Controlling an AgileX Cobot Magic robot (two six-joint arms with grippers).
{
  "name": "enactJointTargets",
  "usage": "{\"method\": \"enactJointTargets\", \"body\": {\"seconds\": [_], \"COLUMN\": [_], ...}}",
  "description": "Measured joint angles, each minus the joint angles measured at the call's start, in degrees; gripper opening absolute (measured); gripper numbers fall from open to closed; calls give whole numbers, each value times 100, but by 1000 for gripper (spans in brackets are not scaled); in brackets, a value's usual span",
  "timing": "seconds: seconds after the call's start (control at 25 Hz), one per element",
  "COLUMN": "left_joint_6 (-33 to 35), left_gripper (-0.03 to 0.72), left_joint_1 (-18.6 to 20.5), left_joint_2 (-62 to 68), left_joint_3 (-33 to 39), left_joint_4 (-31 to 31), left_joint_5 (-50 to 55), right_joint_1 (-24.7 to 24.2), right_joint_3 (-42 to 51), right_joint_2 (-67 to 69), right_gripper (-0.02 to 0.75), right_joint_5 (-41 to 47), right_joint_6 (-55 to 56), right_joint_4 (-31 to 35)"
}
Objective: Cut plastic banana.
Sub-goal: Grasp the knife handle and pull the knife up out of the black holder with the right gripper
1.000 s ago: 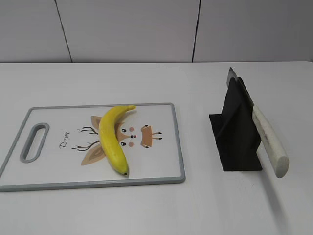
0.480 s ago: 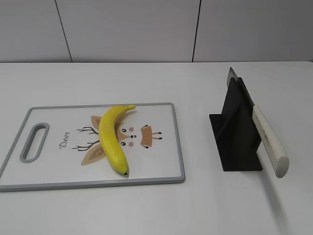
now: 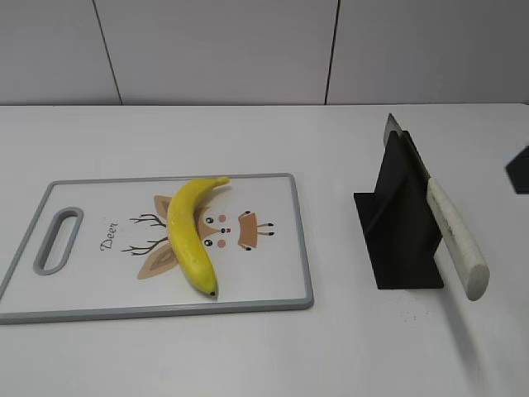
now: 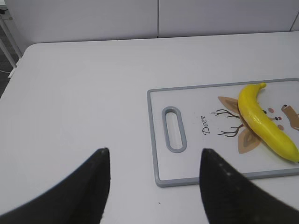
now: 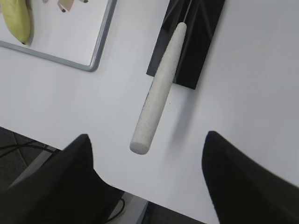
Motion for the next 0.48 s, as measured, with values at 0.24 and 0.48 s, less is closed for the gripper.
{"method": "enactJointTargets", "body": {"seconds": [0.24,0.48], "left_joint_6": [0,0], "left_gripper": [575,575], "left_joint_1": [0,0], "left_joint_2": [0,0], "left_joint_3": [0,0], "left_joint_4": [0,9], "left_joint_5": [0,0], "right_joint_1": [39,45], "right_joint_3": [-219,-223], "right_joint_2": [1412,2493], "right_gripper": [570,570], "right_joint_5": [20,-176], "right_joint_6": [165,338], "right_joint_4": [0,12]}}
